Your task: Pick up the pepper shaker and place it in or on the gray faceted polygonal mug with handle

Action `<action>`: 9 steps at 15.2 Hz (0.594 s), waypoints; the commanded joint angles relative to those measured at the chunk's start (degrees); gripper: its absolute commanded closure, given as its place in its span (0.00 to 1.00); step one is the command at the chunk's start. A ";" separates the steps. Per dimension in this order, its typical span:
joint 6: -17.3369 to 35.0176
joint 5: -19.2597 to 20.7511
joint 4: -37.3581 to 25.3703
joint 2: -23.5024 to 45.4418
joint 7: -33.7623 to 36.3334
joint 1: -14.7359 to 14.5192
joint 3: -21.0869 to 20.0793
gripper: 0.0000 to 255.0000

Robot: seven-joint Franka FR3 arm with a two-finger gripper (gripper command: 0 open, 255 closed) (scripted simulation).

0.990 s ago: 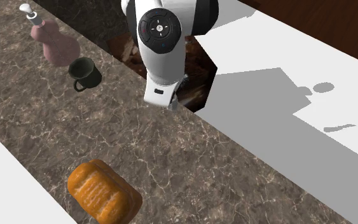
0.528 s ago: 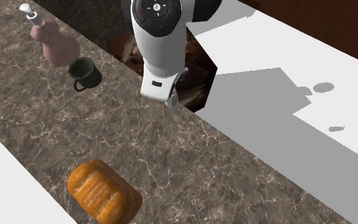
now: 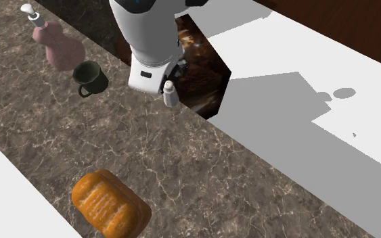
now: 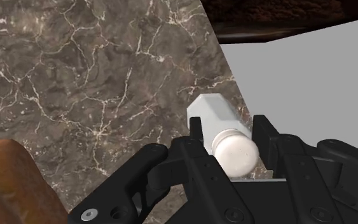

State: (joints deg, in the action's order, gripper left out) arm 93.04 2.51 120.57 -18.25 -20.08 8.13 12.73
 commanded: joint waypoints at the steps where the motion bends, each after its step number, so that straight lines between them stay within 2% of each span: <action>1: -0.91 1.16 1.17 -2.13 -1.84 1.01 1.18 1.00; 9: -3.66 6.99 5.11 -9.55 -10.55 5.74 7.10 1.00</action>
State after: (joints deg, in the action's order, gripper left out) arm 89.79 8.94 125.90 -27.51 -29.62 13.46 19.20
